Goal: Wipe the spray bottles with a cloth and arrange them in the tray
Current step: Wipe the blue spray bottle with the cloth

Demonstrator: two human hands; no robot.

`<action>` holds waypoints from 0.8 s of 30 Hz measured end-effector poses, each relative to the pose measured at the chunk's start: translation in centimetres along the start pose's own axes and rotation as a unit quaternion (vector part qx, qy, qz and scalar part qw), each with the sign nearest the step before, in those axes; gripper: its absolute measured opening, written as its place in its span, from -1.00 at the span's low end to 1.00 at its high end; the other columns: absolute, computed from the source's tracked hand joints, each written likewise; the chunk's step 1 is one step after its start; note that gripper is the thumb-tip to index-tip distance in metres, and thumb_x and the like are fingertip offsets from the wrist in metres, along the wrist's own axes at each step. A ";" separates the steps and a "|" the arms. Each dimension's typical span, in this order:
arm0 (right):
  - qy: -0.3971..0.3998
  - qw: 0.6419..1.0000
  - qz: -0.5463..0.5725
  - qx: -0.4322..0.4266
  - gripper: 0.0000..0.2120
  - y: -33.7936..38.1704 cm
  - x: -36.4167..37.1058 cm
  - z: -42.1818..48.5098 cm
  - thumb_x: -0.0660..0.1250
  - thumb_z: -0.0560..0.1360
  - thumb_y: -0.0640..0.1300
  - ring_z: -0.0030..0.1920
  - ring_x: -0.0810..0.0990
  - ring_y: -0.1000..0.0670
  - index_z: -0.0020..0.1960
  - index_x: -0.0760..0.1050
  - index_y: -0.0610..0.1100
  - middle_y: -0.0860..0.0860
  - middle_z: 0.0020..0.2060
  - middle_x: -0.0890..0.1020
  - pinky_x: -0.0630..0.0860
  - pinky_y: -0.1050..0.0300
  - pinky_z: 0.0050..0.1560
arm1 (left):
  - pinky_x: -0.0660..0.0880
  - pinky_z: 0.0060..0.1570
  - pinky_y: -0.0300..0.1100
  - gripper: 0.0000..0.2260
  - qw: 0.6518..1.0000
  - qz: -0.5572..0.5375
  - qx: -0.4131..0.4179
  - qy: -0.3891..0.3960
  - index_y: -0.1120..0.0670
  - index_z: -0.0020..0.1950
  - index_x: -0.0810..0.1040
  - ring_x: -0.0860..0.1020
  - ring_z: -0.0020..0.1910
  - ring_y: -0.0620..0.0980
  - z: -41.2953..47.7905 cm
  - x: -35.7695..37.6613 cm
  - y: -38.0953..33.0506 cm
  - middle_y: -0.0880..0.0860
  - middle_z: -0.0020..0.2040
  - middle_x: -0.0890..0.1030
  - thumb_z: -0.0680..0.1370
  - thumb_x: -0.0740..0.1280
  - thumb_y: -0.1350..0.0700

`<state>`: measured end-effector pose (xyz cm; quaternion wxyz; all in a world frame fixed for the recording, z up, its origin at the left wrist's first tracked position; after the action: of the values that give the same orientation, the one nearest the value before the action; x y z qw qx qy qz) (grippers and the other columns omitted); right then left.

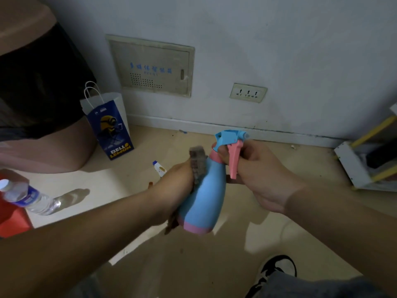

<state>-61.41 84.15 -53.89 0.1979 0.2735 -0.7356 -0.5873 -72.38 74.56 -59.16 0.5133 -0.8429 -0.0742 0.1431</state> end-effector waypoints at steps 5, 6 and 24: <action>0.015 1.000 0.005 0.001 -0.92 0.0 0.1 -0.2 0.37 0.60 -0.18 -0.19 0.64 0.08 -0.04 0.62 -0.13 0.04 -0.22 0.69 0.65 0.10 -0.13 | 0.46 0.27 -0.01 -0.77 0.980 0.075 0.172 -0.067 -0.30 0.14 0.53 0.59 0.13 -0.25 -2.0 0.4 -3.4 -0.26 0.04 0.65 0.70 0.08 -0.14; 0.010 1.000 0.007 -0.002 -0.93 0.2 -0.1 -0.1 0.37 0.59 -0.18 -0.19 0.65 0.09 -0.02 0.63 -0.14 0.04 -0.22 0.69 0.66 0.12 -0.15 | 0.45 0.25 -0.01 -0.77 0.980 0.078 0.177 -0.050 -0.30 0.17 0.54 0.59 0.14 -0.26 -1.9 0.6 -3.6 -0.27 0.07 0.65 0.70 0.08 -0.16; -0.088 0.996 0.027 -0.020 -0.90 0.3 -1.2 -0.1 0.42 0.56 -0.20 -0.13 0.69 0.01 -0.13 0.64 -0.09 -0.02 -0.18 0.72 0.68 0.03 -0.10 | 0.52 0.27 0.09 -0.74 0.990 0.005 0.140 -0.020 -0.39 0.26 0.52 0.62 0.18 -0.02 0.5 0.0 -0.4 -0.26 0.09 0.68 0.66 0.11 -0.23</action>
<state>-60.43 84.91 -53.56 0.1537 0.1971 -0.7453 -0.6181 -72.55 75.11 -59.04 0.6236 -0.7604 -0.0594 0.1715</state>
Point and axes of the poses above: each hand's wrist, its own z-axis towards the middle knuckle, its own x-axis out of the palm, y = z × x, the point moved 9 cm from there along z, towards the middle knuckle
